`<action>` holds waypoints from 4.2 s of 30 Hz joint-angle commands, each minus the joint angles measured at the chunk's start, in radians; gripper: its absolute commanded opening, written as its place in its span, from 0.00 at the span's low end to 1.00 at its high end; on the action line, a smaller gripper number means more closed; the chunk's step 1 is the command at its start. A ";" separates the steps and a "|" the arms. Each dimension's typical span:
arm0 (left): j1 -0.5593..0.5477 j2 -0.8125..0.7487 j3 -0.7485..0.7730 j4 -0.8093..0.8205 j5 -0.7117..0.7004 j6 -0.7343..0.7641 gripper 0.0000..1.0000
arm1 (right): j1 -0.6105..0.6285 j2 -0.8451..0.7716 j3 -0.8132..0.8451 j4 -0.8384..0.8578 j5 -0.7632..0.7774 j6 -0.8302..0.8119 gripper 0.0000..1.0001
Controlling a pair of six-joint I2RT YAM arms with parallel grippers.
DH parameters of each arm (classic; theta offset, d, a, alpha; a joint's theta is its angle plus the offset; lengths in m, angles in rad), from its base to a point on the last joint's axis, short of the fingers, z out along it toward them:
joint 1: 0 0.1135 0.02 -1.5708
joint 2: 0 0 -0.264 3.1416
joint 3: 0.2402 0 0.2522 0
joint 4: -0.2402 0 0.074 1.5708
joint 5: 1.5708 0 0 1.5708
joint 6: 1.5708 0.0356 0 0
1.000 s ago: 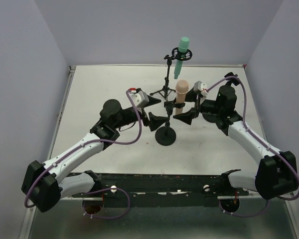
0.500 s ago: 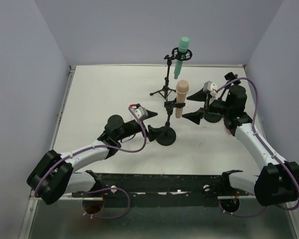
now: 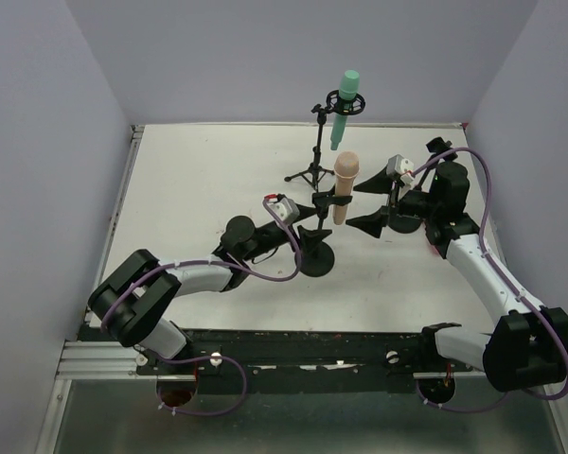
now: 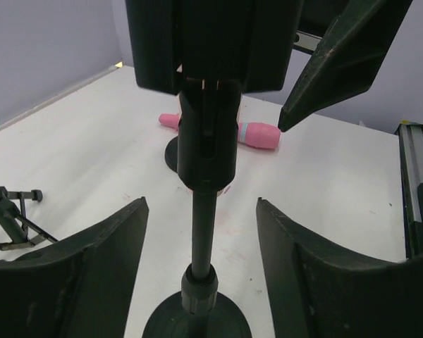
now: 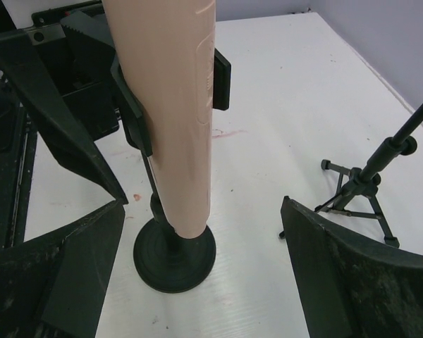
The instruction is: Attach the microphones to the stand
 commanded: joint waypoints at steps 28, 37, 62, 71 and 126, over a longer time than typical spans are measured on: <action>0.340 -0.093 0.116 0.001 -0.041 0.037 0.00 | -0.014 -0.010 -0.016 -0.002 -0.044 -0.022 1.00; 0.426 0.185 0.455 -0.089 -0.116 0.058 0.00 | -0.014 -0.002 -0.007 -0.033 -0.046 -0.049 1.00; 0.458 0.287 0.422 -0.081 -0.140 0.046 0.37 | -0.014 0.018 0.008 -0.076 -0.058 -0.080 1.00; 0.461 0.152 0.258 -0.022 -0.151 0.000 0.78 | -0.015 0.010 0.010 -0.106 -0.063 -0.110 1.00; 0.490 -0.959 0.133 -1.298 0.018 -0.062 0.98 | -0.336 0.245 0.849 -0.956 0.572 -0.449 1.00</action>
